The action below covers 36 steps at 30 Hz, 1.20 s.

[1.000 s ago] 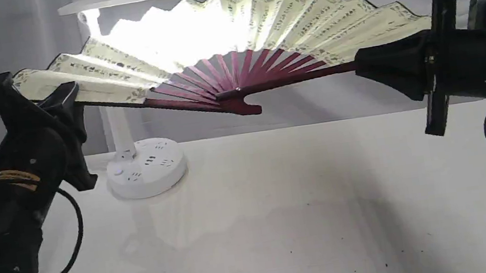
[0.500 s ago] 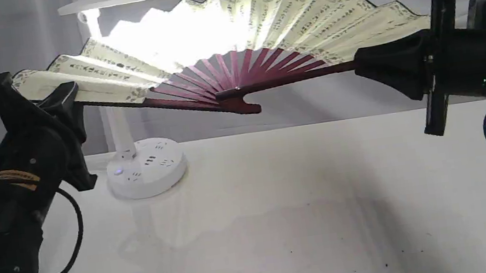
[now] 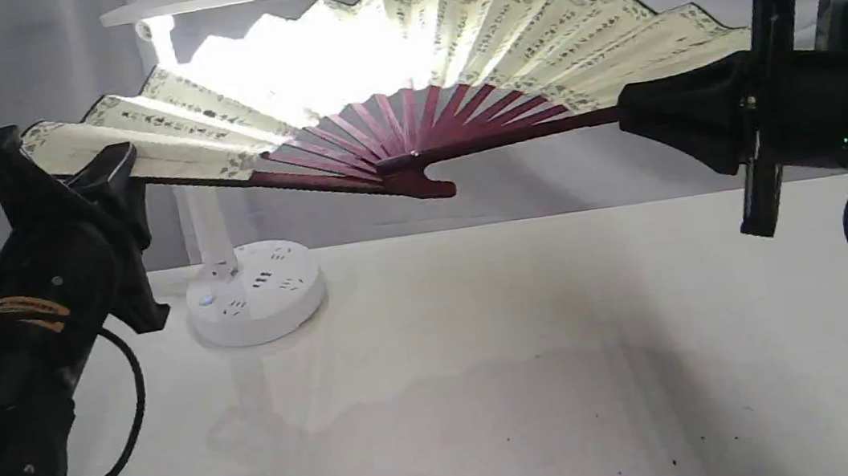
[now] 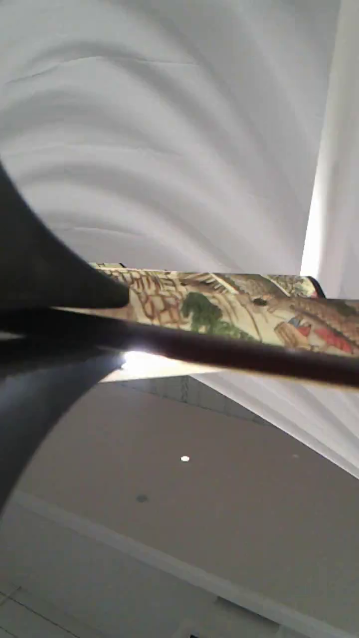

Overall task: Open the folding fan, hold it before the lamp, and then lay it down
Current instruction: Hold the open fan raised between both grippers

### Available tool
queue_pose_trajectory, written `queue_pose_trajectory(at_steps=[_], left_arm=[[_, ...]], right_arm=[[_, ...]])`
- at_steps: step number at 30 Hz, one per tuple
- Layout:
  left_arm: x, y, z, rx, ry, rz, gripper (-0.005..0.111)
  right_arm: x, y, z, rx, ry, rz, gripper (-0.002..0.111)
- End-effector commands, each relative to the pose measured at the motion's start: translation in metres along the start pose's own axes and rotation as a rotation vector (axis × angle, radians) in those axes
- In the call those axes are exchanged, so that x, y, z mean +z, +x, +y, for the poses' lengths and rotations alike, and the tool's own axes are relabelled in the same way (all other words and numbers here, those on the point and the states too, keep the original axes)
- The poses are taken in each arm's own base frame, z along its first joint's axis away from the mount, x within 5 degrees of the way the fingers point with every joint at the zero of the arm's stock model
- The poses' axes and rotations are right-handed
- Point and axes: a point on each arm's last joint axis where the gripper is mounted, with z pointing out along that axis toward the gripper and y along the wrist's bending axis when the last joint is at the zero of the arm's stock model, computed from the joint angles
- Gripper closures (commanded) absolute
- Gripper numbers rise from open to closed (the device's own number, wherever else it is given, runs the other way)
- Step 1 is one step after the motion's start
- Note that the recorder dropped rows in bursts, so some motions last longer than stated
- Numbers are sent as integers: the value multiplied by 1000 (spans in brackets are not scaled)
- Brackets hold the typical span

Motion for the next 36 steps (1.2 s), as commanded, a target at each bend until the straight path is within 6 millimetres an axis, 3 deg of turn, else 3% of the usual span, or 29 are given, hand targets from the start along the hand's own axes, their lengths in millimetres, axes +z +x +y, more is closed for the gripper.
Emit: queue_pose_trajectory(at_steps=[1, 25, 36], left_arm=[[1, -28, -17, -148, 110, -222, 107], [0, -30, -14, -155, 86, -244, 107], [1, -32, 2, -113, 40, -249, 107]], right_arm=[[-5, -1, -1, -21, 22, 0, 108], [-2, -2, -15, 2, 25, 18, 108], [-2, -7, -21, 14, 69, -25, 108]])
